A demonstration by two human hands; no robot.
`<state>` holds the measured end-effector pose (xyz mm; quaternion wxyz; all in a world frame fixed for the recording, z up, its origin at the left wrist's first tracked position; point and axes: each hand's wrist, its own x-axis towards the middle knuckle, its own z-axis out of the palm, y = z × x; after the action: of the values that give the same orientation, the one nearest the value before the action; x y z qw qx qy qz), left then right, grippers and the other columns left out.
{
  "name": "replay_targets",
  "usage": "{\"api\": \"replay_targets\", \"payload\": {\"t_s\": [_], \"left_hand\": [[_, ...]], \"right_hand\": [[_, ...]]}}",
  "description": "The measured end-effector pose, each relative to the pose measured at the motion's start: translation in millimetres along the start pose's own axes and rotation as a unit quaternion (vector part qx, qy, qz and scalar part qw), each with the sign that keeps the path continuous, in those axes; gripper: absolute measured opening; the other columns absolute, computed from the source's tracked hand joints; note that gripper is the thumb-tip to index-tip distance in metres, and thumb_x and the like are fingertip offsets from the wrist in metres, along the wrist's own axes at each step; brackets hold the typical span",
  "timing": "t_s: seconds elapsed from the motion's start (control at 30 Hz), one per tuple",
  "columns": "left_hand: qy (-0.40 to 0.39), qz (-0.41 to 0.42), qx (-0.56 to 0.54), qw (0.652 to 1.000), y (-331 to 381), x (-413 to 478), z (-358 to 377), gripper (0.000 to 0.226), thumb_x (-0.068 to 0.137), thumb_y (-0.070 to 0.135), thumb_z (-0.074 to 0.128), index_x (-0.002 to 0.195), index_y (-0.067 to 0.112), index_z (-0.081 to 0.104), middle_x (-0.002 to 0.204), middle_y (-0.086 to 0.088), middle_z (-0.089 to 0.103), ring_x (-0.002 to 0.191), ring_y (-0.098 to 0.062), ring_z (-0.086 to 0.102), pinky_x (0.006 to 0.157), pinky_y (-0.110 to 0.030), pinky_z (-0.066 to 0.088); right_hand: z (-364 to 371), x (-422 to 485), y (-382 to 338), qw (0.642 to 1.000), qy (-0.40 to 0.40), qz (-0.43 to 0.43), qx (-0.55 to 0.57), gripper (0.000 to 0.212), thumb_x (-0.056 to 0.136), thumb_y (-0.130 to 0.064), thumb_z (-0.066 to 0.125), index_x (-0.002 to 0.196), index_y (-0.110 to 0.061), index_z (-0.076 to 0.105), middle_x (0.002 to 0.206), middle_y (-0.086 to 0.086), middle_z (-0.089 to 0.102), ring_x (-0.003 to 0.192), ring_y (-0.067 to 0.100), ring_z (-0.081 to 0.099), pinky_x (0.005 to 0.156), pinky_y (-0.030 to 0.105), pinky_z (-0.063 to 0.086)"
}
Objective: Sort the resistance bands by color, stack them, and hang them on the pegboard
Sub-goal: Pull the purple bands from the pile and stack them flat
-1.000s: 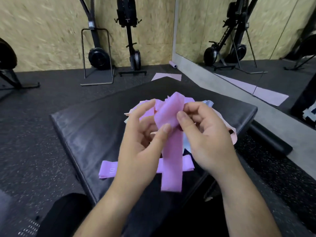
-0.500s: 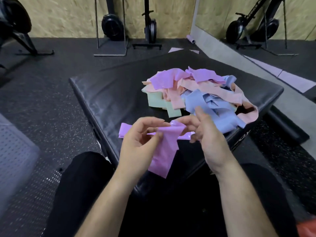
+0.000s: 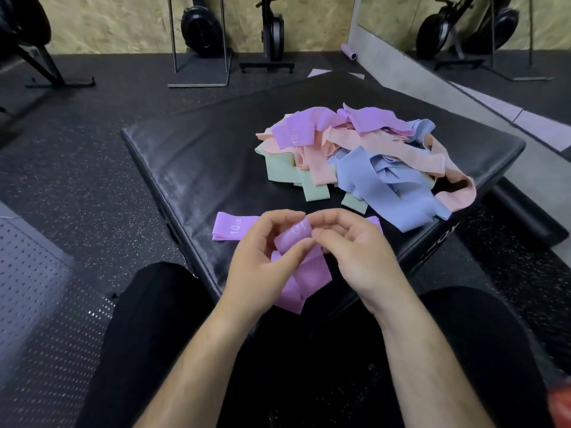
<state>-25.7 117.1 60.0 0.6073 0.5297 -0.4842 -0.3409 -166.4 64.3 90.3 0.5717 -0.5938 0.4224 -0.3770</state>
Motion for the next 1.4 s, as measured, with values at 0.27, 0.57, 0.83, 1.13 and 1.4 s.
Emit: {"api": "replay_targets", "payload": {"t_s": [0.27,0.57,0.83,1.13,1.4], "left_hand": [[-0.023,0.066,0.037,0.997,-9.7,3.6,-4.4,0.050,0.082,0.009,0.081,0.122,0.030,0.060,0.141,0.000,0.053,0.110,-0.028,0.066,0.090,-0.038,0.055],[0.047,0.091,0.157,0.982,-4.8,5.0,-3.1,0.007,0.090,0.015,0.076,0.092,0.022,0.075,0.126,0.006,0.057,0.081,-0.013,0.061,0.074,-0.015,0.046],[0.070,0.100,0.135,0.983,-4.4,7.4,-6.2,0.010,0.093,0.017,0.073,0.099,0.025,0.075,0.080,0.000,0.054,0.071,-0.011,0.051,0.069,-0.023,0.042],[0.059,0.008,-0.036,0.998,-2.8,13.6,-27.7,0.032,0.095,-0.002,0.064,0.120,0.018,0.064,0.092,-0.004,0.072,0.087,-0.015,0.066,0.082,-0.027,0.051],[0.088,0.030,-0.021,0.995,-3.7,10.5,-49.2,0.026,0.093,0.000,0.068,0.111,0.018,0.069,0.096,-0.004,0.077,0.090,-0.019,0.071,0.083,-0.031,0.055]], "right_hand": [[-13.0,7.9,2.8,0.994,0.002,-0.025,0.103,0.032,0.094,0.006,0.056,0.117,-0.014,0.068,0.108,0.004,0.077,0.104,0.018,0.072,0.090,0.029,0.054],[-18.8,9.1,6.3,0.997,0.039,-0.014,-0.067,0.032,0.085,-0.043,0.077,0.108,-0.028,0.063,0.106,-0.007,0.071,0.097,0.006,0.068,0.083,0.020,0.051],[-8.2,8.5,16.7,0.960,-0.001,-0.156,-0.232,0.010,0.090,-0.023,0.073,0.097,-0.030,0.072,0.103,-0.017,0.064,0.108,0.006,0.057,0.090,0.014,0.043],[13.3,7.2,16.3,0.964,-0.029,-0.220,-0.150,0.022,0.090,-0.015,0.064,0.108,-0.026,0.072,0.100,-0.011,0.069,0.098,0.016,0.065,0.076,0.026,0.052],[29.6,39.4,12.8,0.964,-0.182,-0.102,-0.163,0.015,0.094,-0.021,0.071,0.108,-0.022,0.067,0.088,-0.001,0.068,0.086,0.004,0.062,0.088,0.028,0.048]]}}
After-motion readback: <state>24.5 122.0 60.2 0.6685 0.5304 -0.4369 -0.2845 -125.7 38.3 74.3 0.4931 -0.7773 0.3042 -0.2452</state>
